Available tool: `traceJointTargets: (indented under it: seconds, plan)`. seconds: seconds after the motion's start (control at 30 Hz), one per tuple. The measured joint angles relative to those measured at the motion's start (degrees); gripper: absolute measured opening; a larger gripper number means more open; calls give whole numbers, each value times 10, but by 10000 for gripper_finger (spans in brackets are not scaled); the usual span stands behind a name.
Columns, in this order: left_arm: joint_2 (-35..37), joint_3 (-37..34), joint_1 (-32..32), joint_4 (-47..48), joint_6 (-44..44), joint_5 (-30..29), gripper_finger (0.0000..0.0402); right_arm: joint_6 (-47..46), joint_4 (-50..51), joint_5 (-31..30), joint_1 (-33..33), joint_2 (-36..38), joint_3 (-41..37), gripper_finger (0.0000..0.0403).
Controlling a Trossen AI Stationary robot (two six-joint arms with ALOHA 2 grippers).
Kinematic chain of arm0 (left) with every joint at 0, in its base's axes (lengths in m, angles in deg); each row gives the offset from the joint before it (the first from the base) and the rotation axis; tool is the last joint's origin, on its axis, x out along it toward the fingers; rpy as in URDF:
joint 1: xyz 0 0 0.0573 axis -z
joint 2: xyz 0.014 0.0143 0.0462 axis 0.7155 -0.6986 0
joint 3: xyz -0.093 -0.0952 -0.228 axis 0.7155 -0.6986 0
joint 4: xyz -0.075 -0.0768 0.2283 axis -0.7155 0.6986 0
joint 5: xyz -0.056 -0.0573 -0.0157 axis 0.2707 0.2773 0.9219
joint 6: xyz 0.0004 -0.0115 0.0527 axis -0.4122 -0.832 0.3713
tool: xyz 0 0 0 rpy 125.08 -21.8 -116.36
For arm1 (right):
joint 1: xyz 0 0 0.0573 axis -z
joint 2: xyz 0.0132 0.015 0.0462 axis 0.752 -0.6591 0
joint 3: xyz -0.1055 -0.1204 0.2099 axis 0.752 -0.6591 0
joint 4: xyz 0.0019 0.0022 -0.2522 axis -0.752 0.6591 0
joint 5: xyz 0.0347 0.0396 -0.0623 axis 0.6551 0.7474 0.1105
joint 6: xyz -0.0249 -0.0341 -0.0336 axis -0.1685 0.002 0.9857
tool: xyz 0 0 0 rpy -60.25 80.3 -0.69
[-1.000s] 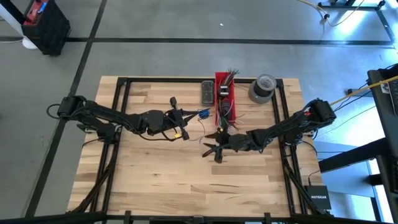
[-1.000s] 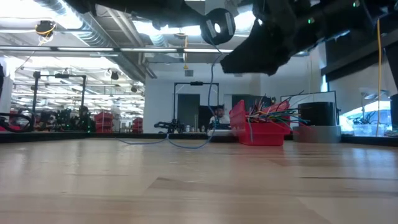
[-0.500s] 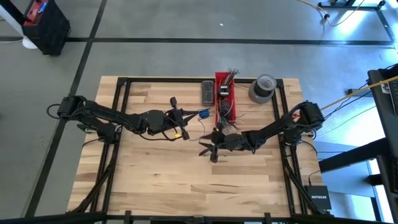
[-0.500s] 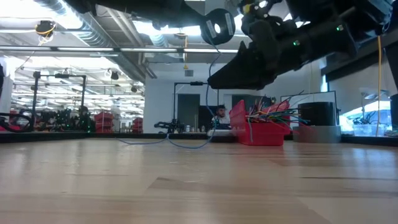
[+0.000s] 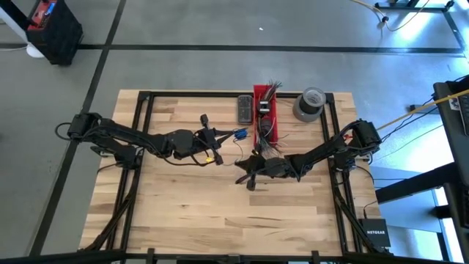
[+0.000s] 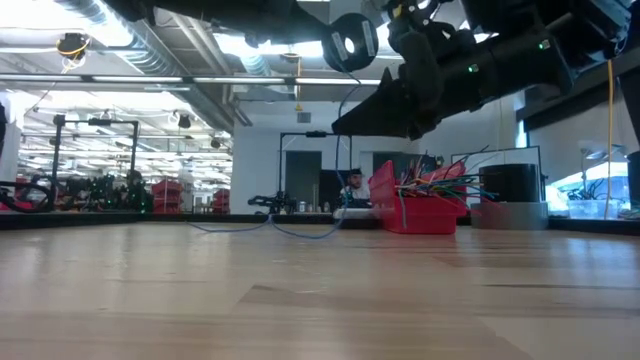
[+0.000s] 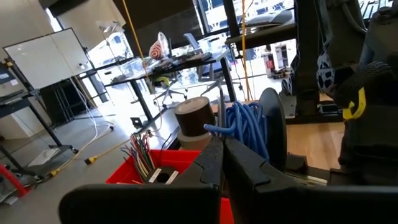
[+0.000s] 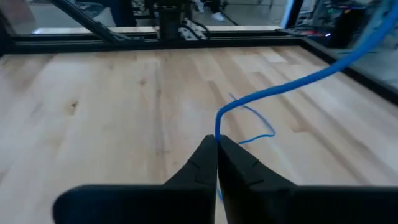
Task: Coil cords
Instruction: Coil the blue wire into the black spool
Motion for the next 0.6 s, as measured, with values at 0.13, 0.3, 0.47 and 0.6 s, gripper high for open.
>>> traceJointTargets:
  seconds: [0.13,0.3,0.47,0.6]
  plan:
    - [9,0,10,-1,-1,0,1,25,9,-28,0,0,0,4]
    - [43,0,41,-1,4,5,1,53,47,-85,0,0,0,4]
    - [72,-1,68,52,21,6,1,70,87,-140,0,13,1,3]
    - [94,0,71,115,35,5,1,71,153,-177,-1,66,1,2]
